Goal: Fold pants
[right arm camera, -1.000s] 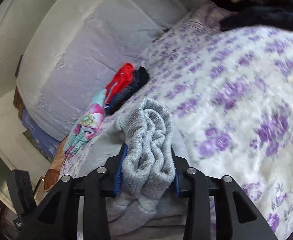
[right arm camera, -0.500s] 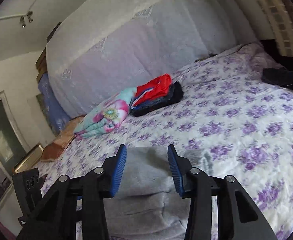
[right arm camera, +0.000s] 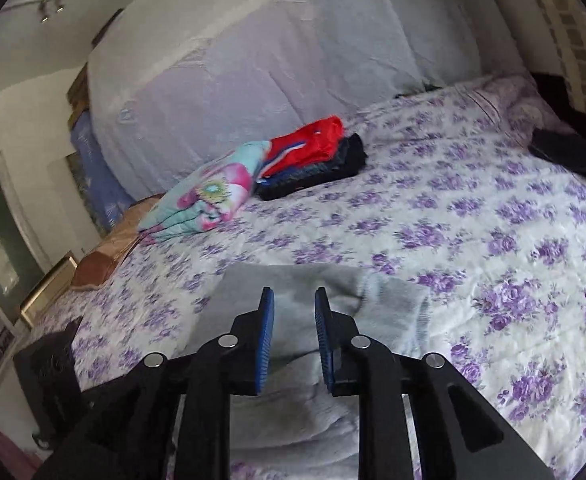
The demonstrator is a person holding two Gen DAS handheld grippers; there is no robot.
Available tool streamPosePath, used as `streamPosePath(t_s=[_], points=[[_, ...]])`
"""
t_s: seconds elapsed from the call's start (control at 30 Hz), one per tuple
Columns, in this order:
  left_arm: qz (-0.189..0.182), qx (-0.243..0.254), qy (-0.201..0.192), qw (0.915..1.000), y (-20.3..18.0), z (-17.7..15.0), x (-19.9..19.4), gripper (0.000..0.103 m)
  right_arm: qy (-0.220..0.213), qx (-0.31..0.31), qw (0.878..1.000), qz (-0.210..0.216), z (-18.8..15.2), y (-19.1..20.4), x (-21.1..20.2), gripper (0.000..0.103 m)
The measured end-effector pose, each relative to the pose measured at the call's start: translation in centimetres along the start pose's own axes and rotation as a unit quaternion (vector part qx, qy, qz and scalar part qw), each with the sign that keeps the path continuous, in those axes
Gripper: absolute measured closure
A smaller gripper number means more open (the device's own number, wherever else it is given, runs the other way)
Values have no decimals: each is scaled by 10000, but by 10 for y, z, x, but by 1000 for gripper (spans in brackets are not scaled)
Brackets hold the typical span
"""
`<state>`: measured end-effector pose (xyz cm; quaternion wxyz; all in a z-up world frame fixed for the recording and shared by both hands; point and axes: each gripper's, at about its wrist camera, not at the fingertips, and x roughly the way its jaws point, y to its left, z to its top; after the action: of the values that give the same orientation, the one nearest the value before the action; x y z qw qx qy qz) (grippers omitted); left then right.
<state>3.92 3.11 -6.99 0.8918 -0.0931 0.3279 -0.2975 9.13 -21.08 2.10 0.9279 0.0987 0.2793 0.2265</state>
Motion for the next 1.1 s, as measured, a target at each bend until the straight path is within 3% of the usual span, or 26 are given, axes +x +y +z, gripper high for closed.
streamPosePath(t_s=[0.13,0.3,0.37,0.5,0.63,0.7,0.8,0.93,1.0,1.1], points=[[54,-65,95,9999,6,-2,-2,9,530,-284,9961,-648,-36,2,4,78],[294,-67,700,9971,9,-23,14,9,393,-91,9974,-594,-56,-12,-10,77],[340,-95,642,9973,8,-26,8,9,356,-123,9969,-690,-54,-7,-16,69],[358,-121,207,9991,2,-16,-13,9,40,-423,9979,-479,-49,15,-33,68],[204,58,-176,9996,-14,-1,-24,9,-100,-625,9978,-208,-44,29,-30,60],[232,213,-114,9994,-21,-1,-16,9,48,-627,9975,-310,-46,28,-19,58],[176,230,319,9991,-23,-12,5,9,582,-293,9973,-325,-60,8,3,60],[604,729,388,9948,-32,-26,-1,9,576,-231,9980,-104,-63,6,-8,59],[442,555,427,9966,-27,-22,-9,9,452,-285,9986,-36,-54,11,-14,58],[166,299,159,9993,-26,-6,-20,9,103,-383,9991,159,-30,17,-20,57]])
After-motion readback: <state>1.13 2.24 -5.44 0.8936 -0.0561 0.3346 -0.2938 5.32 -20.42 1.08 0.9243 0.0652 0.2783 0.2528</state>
